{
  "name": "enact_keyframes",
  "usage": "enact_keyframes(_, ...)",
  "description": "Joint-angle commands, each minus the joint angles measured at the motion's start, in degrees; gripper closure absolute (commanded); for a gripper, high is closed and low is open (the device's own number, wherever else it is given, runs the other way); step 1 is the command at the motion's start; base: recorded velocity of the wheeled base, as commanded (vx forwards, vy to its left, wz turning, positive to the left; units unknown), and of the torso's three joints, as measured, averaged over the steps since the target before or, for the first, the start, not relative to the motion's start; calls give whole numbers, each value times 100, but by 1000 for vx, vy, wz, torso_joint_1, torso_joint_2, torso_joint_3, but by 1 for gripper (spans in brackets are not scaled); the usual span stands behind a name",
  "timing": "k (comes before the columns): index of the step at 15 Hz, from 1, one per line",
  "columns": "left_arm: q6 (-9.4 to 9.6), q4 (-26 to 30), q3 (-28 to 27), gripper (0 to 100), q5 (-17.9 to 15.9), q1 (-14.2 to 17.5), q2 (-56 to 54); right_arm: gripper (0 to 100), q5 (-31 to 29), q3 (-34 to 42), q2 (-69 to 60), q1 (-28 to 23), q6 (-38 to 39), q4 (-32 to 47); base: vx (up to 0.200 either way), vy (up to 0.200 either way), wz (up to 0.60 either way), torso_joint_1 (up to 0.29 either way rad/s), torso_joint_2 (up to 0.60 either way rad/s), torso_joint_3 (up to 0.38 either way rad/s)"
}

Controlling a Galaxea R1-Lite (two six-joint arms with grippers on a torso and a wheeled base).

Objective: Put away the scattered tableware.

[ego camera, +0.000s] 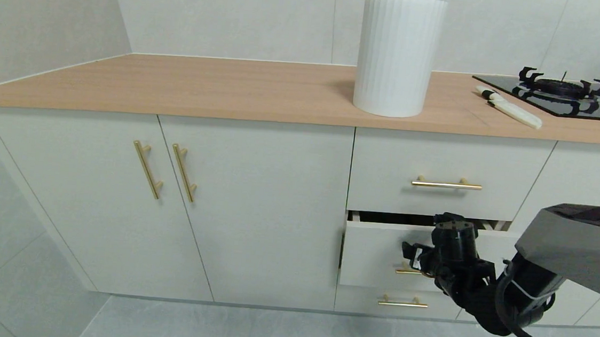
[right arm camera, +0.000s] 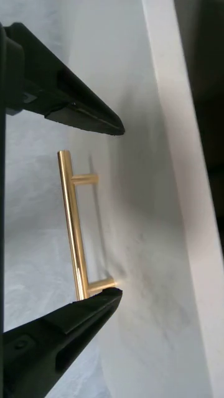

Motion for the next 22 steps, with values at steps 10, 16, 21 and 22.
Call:
enact_keyframes(10,0,0,0,0,2,-2,2,0,-816,-970,779,-251,-8,-668,0,0,0,0,0,0)
enact_keyframes(16,0,0,0,0,2,-2,2,0,-842,-943,726,-260,-8,-704,0,0,0,0,0,0)
enact_keyframes(21,0,0,0,0,2,-2,2,0,-825,-495,216,-269,-166,-695,0,0,0,0,0,0)
enact_keyframes(22,0,0,0,0,2,-2,2,0,-790,-126,-197,-260,-306,-686,0,0,0,0,0,0)
